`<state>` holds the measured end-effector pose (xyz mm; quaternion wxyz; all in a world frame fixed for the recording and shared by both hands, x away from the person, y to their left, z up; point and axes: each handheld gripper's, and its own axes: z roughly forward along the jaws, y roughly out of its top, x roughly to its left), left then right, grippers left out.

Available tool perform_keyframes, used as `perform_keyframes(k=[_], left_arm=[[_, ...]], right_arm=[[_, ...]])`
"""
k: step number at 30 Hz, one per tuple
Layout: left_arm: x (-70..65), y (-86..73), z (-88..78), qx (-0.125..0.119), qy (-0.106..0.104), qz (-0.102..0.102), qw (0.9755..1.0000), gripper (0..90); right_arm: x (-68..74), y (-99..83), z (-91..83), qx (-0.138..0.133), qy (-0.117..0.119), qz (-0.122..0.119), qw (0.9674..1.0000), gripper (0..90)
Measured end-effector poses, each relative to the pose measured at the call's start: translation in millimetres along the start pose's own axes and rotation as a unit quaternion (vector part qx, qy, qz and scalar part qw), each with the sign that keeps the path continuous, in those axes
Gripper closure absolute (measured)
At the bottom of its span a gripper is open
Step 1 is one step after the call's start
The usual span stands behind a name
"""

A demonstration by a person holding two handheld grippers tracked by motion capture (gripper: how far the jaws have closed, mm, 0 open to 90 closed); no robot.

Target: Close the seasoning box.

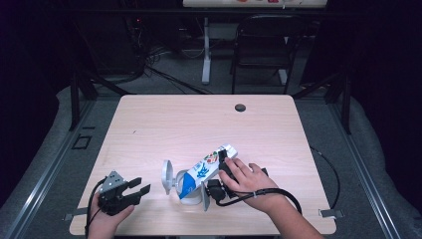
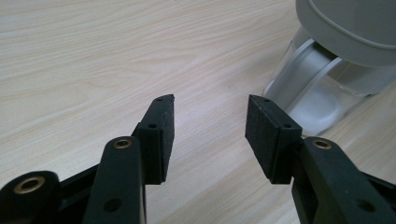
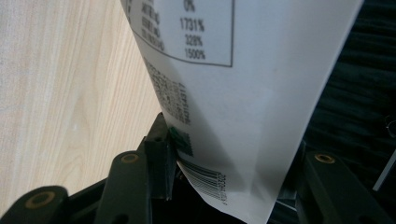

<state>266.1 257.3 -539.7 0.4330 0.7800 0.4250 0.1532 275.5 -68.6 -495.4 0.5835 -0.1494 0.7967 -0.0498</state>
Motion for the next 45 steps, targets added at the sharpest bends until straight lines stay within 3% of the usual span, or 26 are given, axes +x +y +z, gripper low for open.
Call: perform_keyframes(k=[45], left_arm=[[0.3, 0.2, -0.6, 0.002, 0.002, 0.001, 1.0, 52.8]], right_arm=[[0.0, 0.4, -0.7, 0.002, -0.002, -0.005, 1.0, 53.5]])
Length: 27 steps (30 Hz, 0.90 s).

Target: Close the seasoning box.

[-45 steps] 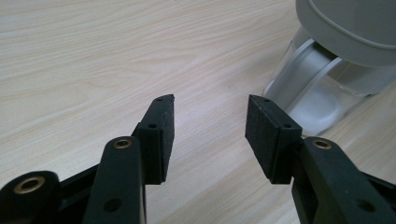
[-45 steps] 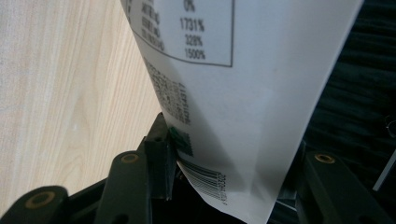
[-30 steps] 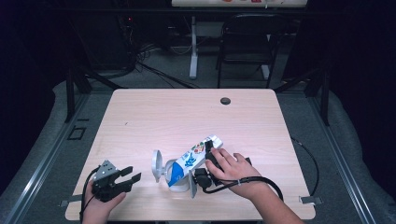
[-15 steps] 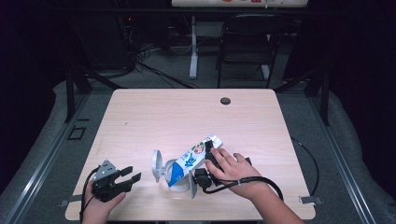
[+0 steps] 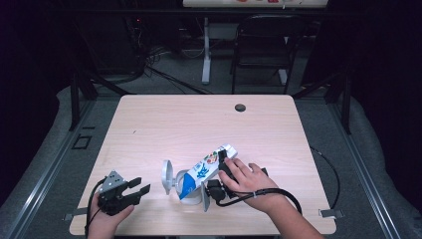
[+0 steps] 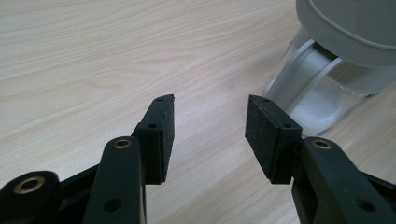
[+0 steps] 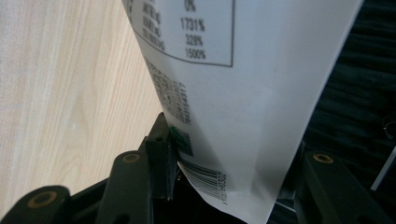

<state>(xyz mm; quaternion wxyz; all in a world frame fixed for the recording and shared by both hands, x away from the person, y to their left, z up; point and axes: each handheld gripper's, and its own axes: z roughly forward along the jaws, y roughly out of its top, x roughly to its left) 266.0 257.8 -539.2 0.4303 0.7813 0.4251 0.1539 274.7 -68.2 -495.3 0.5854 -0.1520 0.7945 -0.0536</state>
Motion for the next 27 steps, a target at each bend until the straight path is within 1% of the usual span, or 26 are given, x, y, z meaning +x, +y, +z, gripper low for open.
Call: perform_keyframes(k=[4, 7, 13, 15, 17, 26, 27], left_arm=[[0.0, 0.1, -0.1, -0.001, 0.0, 0.0, 1.0, 52.8], [0.2, 0.1, -0.1, -0.001, 0.001, 0.0, 1.0, 52.8], [0.3, 0.1, 0.1, -0.001, 0.0, 0.001, 1.0, 52.8], [0.3, 0.1, 0.3, 0.0, 0.0, 0.0, 1.0, 52.8], [0.1, -0.3, 1.1, -0.004, 0.0, -0.001, 1.0, 52.8], [0.5, 0.0, 0.6, 0.001, -0.001, 0.0, 1.0, 52.8], [0.3, -0.3, 1.2, -0.004, 0.0, -0.001, 1.0, 52.8]], right_arm=[[-0.3, 0.3, -0.3, 0.003, 0.0, -0.003, 1.0, 53.5], [-0.4, 0.1, 0.1, -0.002, -0.001, -0.003, 1.0, 53.5], [-0.6, 0.3, -0.4, 0.002, -0.002, -0.004, 1.0, 53.6], [-0.5, 0.0, 0.1, -0.002, -0.001, -0.003, 1.0, 53.6], [-0.4, 0.0, 0.1, -0.002, -0.001, -0.003, 1.0, 53.6], [-0.4, -0.1, -0.2, -0.004, -0.002, -0.005, 1.0, 53.7], [-0.4, -0.1, -0.3, -0.003, -0.002, -0.006, 1.0, 53.7]])
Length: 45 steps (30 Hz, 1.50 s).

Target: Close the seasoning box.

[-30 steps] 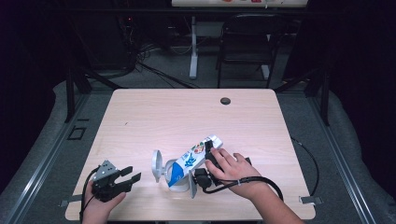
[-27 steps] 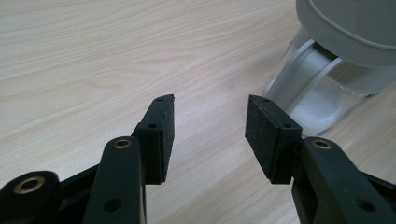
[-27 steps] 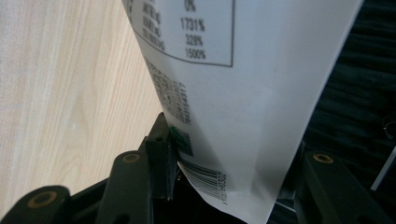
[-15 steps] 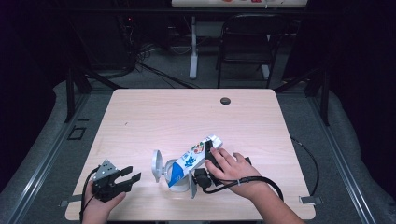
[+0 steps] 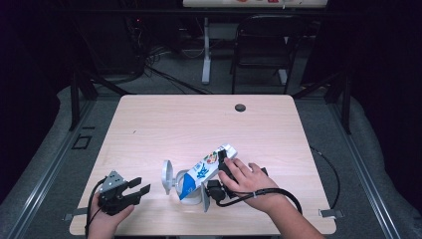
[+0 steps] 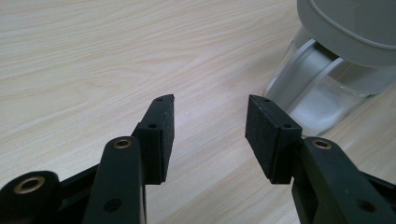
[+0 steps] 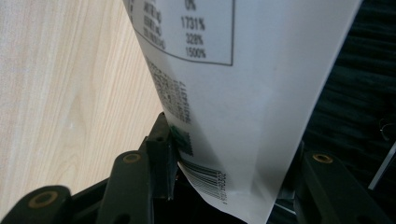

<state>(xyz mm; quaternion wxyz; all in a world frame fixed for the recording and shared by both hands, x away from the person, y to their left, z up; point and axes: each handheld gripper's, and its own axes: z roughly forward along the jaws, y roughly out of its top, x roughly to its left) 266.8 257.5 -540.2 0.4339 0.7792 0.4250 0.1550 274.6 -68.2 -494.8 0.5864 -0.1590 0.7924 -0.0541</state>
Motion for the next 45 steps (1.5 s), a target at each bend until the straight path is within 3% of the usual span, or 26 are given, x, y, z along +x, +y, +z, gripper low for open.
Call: perform_keyframes(k=[45], left_arm=[[0.4, 0.6, -1.0, 0.004, 0.001, 0.002, 1.0, 52.8]], right_arm=[[-2.6, 1.4, -2.0, 0.001, -0.008, -0.018, 0.9998, 55.2]])
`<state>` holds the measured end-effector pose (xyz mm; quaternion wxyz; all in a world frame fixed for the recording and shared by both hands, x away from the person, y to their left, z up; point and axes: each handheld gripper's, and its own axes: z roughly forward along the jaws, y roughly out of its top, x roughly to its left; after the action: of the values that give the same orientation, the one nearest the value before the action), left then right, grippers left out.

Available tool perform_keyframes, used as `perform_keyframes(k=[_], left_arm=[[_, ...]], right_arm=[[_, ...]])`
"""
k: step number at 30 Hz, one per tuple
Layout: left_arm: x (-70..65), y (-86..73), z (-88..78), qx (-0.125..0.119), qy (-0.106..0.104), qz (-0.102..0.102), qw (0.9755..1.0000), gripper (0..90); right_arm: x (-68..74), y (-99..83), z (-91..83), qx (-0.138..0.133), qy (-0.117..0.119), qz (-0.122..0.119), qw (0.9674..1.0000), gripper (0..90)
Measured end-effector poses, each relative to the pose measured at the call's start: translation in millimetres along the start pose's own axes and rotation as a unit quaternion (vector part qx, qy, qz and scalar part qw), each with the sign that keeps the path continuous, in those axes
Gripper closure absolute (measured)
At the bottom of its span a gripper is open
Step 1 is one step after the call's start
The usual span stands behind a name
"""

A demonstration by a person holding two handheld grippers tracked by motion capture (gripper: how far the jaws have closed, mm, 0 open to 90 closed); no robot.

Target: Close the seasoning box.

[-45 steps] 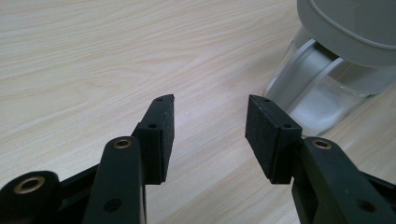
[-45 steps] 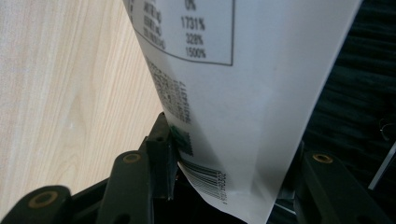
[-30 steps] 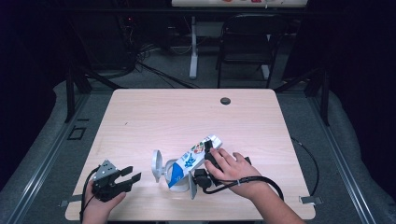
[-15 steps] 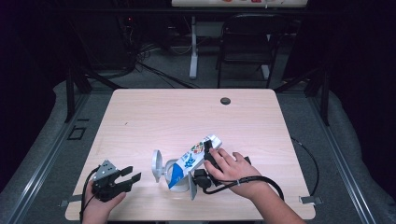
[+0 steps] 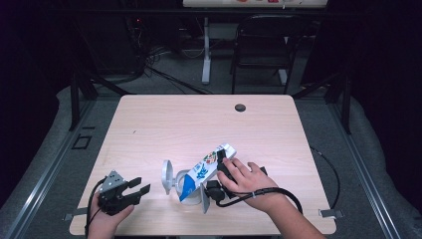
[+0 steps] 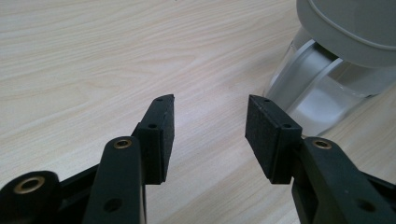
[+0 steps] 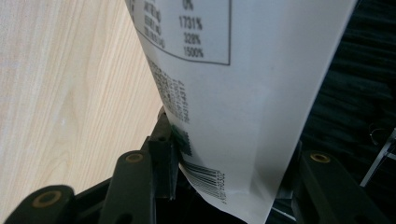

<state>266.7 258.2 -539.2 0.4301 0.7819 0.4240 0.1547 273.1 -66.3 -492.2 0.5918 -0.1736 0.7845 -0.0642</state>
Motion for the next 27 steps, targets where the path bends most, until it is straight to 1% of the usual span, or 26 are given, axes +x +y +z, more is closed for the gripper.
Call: perform_keyframes(k=[2, 3, 6, 10, 22, 24, 27], left_arm=[[-0.2, -0.3, 0.5, -0.004, 0.0, -0.001, 1.0, 52.8], [0.1, 0.0, 0.0, 0.0, 0.0, 0.0, 1.0, 52.8], [0.3, -0.1, 0.1, 0.001, -0.001, -0.001, 1.0, 52.8], [0.4, 0.0, 0.0, 0.001, -0.001, -0.001, 1.0, 52.8], [0.4, -0.1, 0.0, 0.001, -0.001, -0.001, 1.0, 52.8], [0.3, 0.0, 0.0, 0.001, -0.001, -0.001, 1.0, 52.8], [0.3, 0.0, -0.1, 0.001, -0.001, -0.001, 1.0, 52.8]], right_arm=[[0.0, -0.2, 0.0, -0.001, 0.0, -0.001, 1.0, 55.3], [-0.1, -0.2, 0.0, -0.001, 0.0, -0.001, 1.0, 55.3], [-0.1, 0.0, -0.6, 0.002, -0.001, -0.003, 1.0, 55.4], [0.1, -0.3, -0.5, -0.001, -0.001, -0.001, 1.0, 55.6], [-0.7, 0.2, -1.2, 0.002, -0.005, -0.007, 1.0, 56.3], [-0.6, -0.2, -0.8, -0.003, -0.005, -0.005, 1.0, 56.5], [-1.2, 0.3, -1.2, 0.0, -0.007, -0.009, 0.9999, 56.7]])
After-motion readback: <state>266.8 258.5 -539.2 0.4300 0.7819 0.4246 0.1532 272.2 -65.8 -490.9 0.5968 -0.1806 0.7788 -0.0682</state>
